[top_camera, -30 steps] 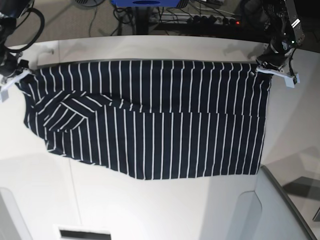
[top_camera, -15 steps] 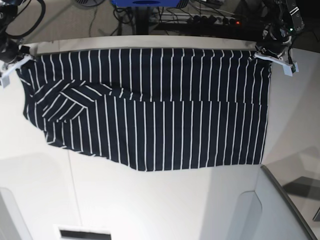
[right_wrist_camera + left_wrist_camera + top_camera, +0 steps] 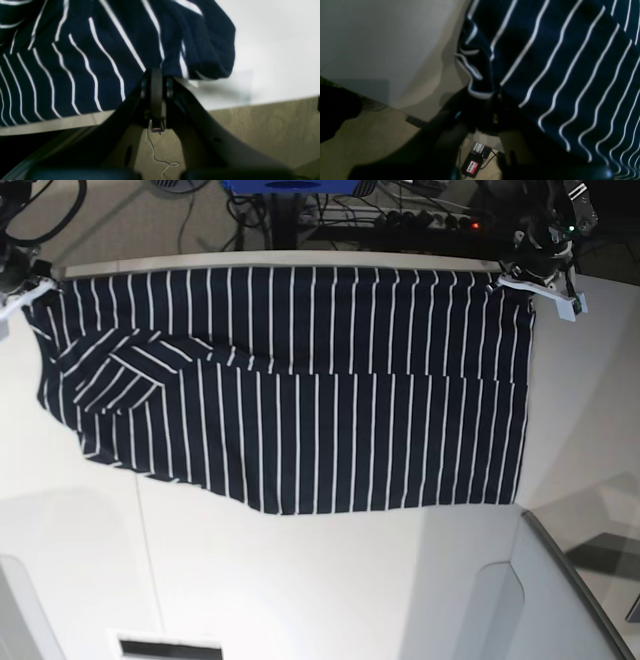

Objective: Layout the t-shirt on the table in an organized manner, then fold the t-shirt properly
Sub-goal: 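Pull the folded edge with both grippers apart to straighten it, then release the folded edge with both grippers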

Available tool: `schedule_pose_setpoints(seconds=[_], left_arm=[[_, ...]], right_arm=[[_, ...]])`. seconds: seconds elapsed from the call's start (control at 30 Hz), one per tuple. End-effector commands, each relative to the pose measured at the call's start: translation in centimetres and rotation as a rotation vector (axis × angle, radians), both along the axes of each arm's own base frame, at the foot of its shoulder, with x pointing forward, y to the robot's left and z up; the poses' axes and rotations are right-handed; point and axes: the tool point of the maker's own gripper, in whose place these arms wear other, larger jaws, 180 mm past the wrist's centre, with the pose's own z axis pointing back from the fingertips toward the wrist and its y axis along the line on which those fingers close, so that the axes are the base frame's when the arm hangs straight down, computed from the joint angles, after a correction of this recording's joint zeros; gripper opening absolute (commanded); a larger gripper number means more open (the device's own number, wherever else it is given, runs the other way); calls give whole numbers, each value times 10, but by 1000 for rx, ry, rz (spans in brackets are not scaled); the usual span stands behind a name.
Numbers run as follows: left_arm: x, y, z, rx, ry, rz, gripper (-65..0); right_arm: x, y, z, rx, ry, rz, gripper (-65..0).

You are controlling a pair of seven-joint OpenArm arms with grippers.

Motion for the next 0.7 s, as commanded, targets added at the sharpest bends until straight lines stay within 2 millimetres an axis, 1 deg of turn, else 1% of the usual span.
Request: schedule_pose_setpoints(seconds=[0.0, 0.33, 0.53, 0.63, 0.67], left_arm=[[-1, 6, 5, 19, -5, -5, -650], [0, 6, 5, 19, -8, -5, -650], [-4, 6, 4, 19, 0, -5, -650], [1, 5, 11, 28, -18, -9, -650], [2, 4, 14, 32, -26, -13, -650]], right_arm=[[6, -13, 9, -33, -28, -7, -644], [6, -14, 9, -35, -26, -4, -639], [7, -13, 9, -35, -25, -4, -636], [6, -14, 9, -34, -24, -10, -630], [6, -14, 10, -36, -27, -9, -611]])
